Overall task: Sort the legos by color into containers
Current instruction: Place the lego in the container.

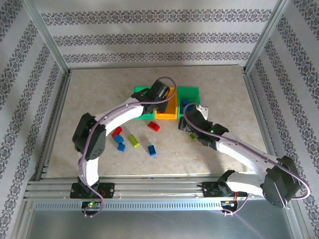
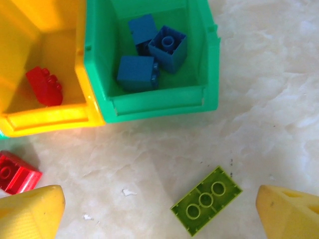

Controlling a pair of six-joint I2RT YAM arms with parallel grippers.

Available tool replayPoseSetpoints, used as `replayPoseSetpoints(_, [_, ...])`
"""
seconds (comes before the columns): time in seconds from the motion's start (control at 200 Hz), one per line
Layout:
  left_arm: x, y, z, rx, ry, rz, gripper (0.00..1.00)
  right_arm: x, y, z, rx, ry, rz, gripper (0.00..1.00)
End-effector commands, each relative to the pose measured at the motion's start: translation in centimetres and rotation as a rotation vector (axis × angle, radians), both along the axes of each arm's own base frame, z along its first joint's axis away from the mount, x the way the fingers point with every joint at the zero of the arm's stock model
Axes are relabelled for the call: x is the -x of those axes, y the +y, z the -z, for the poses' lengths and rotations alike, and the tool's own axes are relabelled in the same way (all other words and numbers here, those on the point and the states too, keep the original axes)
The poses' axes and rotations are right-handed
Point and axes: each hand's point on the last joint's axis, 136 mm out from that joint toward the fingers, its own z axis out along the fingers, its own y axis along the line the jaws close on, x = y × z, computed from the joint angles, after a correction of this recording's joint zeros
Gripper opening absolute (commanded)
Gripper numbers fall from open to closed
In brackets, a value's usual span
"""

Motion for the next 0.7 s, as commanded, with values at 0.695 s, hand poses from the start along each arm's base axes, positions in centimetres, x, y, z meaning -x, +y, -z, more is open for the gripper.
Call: replayPoseSetpoints(0.695, [-5.2,-0.2,3.3,-0.134,0.096,-0.046,0.55,3.6,9.4,4.3,0.104,0.096,-0.246,0.96])
